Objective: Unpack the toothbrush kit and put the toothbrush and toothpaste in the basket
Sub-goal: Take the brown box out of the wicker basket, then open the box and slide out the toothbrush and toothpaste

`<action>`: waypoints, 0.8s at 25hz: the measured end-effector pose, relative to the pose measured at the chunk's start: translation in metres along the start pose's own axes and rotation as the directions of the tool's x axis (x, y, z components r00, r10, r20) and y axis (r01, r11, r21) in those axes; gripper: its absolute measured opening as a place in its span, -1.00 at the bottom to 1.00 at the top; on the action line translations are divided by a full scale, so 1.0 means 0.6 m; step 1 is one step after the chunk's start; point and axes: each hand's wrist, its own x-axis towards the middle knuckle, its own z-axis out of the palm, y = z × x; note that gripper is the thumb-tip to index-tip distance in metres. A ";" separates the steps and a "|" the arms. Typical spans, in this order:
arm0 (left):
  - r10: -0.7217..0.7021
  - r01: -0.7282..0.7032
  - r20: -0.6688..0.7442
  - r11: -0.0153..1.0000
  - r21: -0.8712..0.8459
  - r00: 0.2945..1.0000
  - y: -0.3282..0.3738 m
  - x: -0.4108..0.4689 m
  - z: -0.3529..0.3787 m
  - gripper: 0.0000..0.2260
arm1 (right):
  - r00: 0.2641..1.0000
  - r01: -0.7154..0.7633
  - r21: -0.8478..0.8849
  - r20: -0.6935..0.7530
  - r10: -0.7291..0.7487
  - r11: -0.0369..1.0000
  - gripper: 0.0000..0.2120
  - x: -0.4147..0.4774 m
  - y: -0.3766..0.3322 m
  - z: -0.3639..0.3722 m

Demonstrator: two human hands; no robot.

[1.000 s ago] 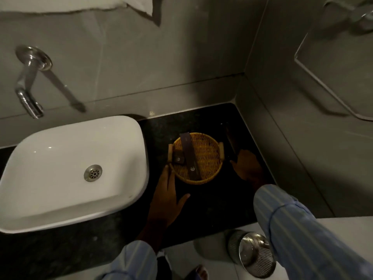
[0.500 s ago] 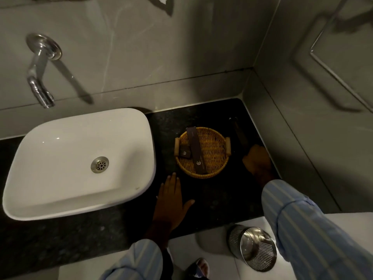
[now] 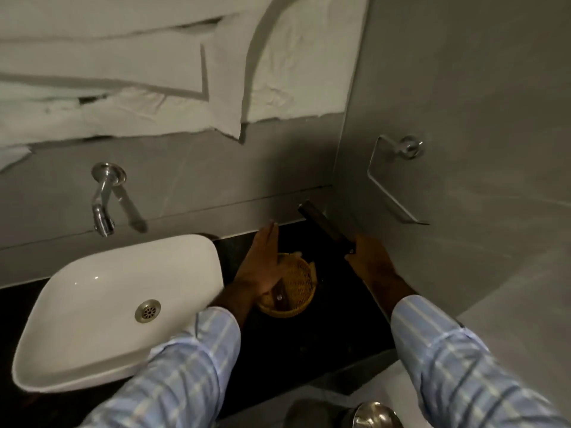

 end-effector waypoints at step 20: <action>0.100 -0.080 -0.006 0.751 -0.655 0.995 0.254 0.066 -0.367 -0.76 | 0.872 0.222 -0.048 -0.437 -0.220 0.974 -0.66 -0.135 -0.133 -0.317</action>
